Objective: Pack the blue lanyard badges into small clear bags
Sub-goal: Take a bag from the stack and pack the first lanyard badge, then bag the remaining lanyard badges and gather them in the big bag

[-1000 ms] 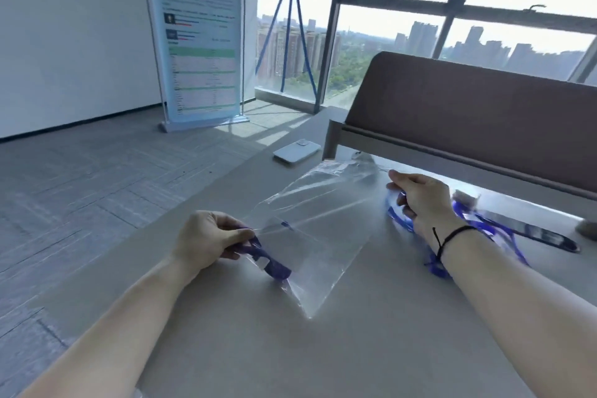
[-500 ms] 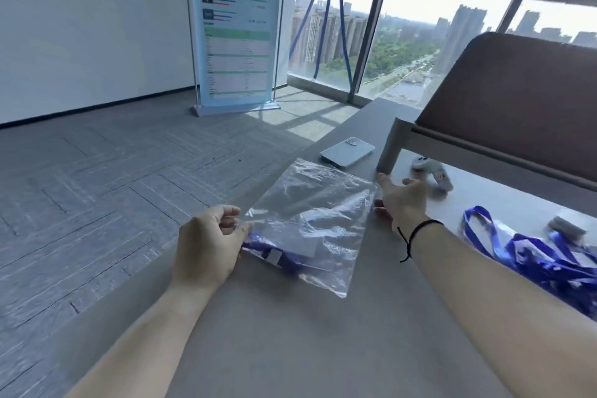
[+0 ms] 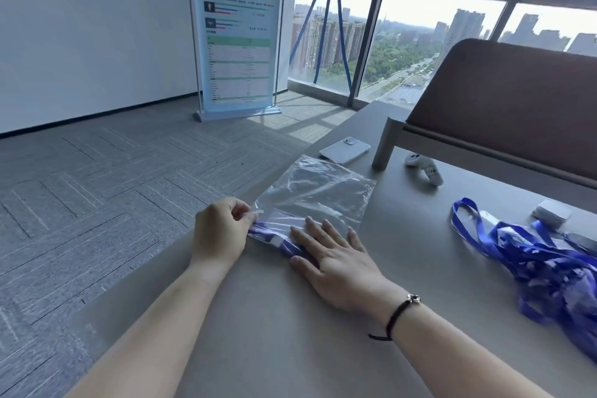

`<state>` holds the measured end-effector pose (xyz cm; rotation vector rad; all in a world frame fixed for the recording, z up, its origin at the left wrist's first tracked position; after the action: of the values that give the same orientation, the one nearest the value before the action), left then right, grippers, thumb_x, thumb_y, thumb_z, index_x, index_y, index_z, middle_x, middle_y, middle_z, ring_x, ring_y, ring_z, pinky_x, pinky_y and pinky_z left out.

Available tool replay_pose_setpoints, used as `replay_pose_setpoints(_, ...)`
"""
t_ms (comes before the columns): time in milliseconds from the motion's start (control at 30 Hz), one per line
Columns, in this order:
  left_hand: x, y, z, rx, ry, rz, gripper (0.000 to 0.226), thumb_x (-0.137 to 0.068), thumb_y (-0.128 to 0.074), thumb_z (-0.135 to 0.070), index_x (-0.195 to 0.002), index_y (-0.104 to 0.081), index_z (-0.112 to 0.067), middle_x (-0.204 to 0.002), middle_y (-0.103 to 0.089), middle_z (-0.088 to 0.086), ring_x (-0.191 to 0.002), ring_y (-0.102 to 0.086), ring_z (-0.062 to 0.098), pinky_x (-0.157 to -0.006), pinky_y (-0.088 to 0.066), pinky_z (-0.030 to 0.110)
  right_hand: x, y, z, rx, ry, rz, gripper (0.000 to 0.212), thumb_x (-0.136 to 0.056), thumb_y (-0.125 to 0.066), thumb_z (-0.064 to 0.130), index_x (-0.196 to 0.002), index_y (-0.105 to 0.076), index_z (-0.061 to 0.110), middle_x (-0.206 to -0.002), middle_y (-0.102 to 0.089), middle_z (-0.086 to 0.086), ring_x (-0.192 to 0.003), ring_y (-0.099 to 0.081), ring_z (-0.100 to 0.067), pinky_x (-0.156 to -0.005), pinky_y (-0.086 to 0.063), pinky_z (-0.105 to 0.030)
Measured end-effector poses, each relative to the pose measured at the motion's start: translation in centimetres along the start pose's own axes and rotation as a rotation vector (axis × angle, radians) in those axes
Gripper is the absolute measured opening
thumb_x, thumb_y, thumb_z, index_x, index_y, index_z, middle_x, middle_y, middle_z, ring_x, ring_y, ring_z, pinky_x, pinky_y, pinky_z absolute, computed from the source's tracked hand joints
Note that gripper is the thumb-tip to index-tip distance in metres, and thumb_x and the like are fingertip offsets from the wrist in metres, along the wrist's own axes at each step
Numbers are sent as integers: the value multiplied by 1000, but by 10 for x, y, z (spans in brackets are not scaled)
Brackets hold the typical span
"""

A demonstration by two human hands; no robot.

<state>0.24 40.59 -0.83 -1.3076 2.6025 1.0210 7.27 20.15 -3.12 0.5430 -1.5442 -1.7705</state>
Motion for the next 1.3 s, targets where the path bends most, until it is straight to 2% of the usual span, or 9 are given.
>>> replay_pose_setpoints(167, -2, 0, -1, -80, 4, -29, 15, -82, -80, -24, -80, -73, -11, -81, -75, 6, -77, -66, 24, -71, -41, 25, 2, 4, 3, -58, 16, -73, 78, -87, -23, 82, -155, -2, 50, -165, 6, 21, -151, 12, -4, -124, 9, -40)
replay_pose_setpoints(233, 2, -1, -2, -77, 4, -36, 17, -86, -76, -26, -85, -72, -9, -85, -75, 10, -81, -65, 27, -72, -43, 28, 16, 16, -2, -318, 11, -202, 77, -88, -44, 74, -155, -21, 44, -162, -18, 23, -151, -8, 0, -122, -5, -23)
replay_pose_setpoints(333, 20, -8, -20, -219, -112, -62, 20, -84, -75, -28, -96, -72, -11, -104, -71, 18, -103, -60, 39, -89, -46, 42, 52, 24, -29, -686, -77, -321, 56, -89, -67, 49, -142, -48, 40, -133, -51, 28, -128, -47, 7, -98, -30, 0)
replay_pose_setpoints(467, 58, -36, -77, -309, -301, -21, 27, -78, -80, -30, -102, -74, -19, -126, -63, 11, -117, -53, 38, -94, -44, 49, 108, 26, -72, -648, -103, -394, 44, -90, -70, 37, -132, -56, 41, -139, -46, 33, -131, -41, 14, -109, -29, -9)
replay_pose_setpoints(667, 136, -122, -184, -12, -596, 337, 24, -83, -74, -29, -105, -72, -19, -114, -68, 3, -108, -62, 27, -95, -48, 34, 206, 45, -157, -624, -357, -547, 39, -90, -70, 33, -126, -60, 41, -128, -62, 22, -123, -55, -1, -96, -41, -12)
replay_pose_setpoints(800, 187, -166, -227, 89, -620, 516, 27, -88, -67, -36, -111, -70, -22, -116, -65, -2, -111, -61, 19, -93, -50, 34, 264, 47, -202, -654, -513, -671, 37, -87, -73, 33, -123, -64, 39, -117, -66, 23, -113, -58, 6, -101, -48, -28)
replay_pose_setpoints(933, 217, -195, -247, 107, -628, 614, 27, -91, -67, -34, -116, -68, -25, -121, -63, -9, -118, -55, 13, -95, -49, 32, 304, 48, -222, -632, -563, -747, 36, -88, -73, 28, -121, -65, 37, -110, -67, 25, -99, -54, 20, -80, -41, -1)
replay_pose_setpoints(1067, 236, -215, -256, 109, -586, 677, 29, -91, -66, -35, -119, -68, -27, -123, -62, -10, -120, -54, 10, -100, -42, 25, 328, 50, -239, -557, -605, -841, 30, -86, -74, 18, -113, -69, 30, -106, -68, 22, -95, -55, 19, -75, -36, 4)
replay_pose_setpoints(1300, 239, -247, -257, -63, -498, 625, 58, -87, -64, -45, -142, -49, -30, -131, -55, -3, -128, -48, 20, -109, -39, 35, 324, 29, -254, -325, -664, -640, 45, -87, -67, 40, -130, -59, 31, -131, -59, 15, -127, -49, -7, -104, -32, -18)
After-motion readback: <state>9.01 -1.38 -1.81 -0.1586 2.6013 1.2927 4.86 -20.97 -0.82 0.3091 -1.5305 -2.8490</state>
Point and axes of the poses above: each hand's wrist, its own x-axis away from the middle knuckle, its own y-axis out of the back of the hand, z = x × y, the point moved 7 cm from there along -x, towards the middle knuckle
